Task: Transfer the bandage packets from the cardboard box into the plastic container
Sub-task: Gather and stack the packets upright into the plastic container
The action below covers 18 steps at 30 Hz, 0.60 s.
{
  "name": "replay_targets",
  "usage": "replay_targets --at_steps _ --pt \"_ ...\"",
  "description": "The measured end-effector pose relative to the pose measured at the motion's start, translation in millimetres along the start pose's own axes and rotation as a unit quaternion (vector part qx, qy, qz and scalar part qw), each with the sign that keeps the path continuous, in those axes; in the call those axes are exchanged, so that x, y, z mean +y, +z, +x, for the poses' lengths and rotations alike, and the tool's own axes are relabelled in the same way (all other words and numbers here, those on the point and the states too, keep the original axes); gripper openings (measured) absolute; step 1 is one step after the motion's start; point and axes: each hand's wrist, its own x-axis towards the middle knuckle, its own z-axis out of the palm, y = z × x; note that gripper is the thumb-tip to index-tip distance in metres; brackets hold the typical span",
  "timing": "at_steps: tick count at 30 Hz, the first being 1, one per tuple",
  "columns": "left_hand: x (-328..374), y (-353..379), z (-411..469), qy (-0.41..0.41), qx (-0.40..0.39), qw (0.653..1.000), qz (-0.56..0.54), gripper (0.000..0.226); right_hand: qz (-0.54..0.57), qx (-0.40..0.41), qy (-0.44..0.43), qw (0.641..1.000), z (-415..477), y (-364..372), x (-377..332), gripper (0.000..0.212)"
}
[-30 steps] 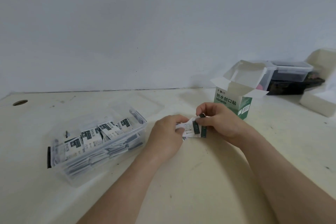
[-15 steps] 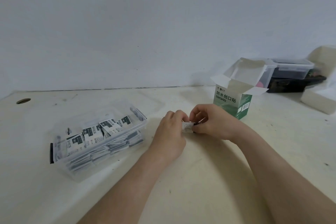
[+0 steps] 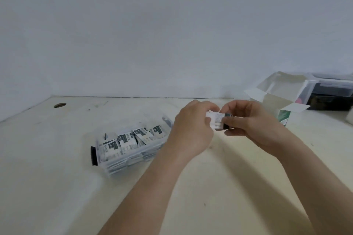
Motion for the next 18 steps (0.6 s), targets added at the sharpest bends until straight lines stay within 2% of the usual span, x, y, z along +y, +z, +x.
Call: replay_targets --at_steps 2,7,10,12,13,15,18 --pt "-1.0 -24.1 -5.3 -0.012 0.014 0.998 -0.056 0.037 -0.006 -0.015 -0.011 1.000 -5.9 14.3 -16.7 0.011" --pt "-31.5 -93.4 -11.2 -0.060 0.034 0.995 -0.078 0.026 -0.127 -0.034 -0.065 0.989 0.4 71.7 -41.5 0.008" --pt "-59.6 -115.8 -8.9 -0.090 0.048 0.991 -0.087 0.026 -0.178 0.002 -0.088 0.980 13.0 100.0 -46.2 0.014" --pt "-80.7 -126.1 -7.2 -0.092 0.044 0.994 -0.026 0.031 -0.252 0.040 -0.090 0.963 21.8 111.1 -49.2 0.018" --pt "-88.7 -130.2 -6.9 -0.089 0.018 0.996 0.018 0.033 -0.293 0.046 -0.083 0.951 25.5 115.3 -51.1 0.019" --pt "-95.4 -129.0 -6.0 -0.074 -0.091 0.986 0.114 0.030 -0.375 0.036 -0.062 0.924 30.9 120.6 -53.0 0.019" --pt "-93.9 -116.7 -1.5 -0.039 -0.245 0.948 0.201 0.035 -0.460 0.013 -0.044 0.887 38.2 132.0 -53.9 0.018"
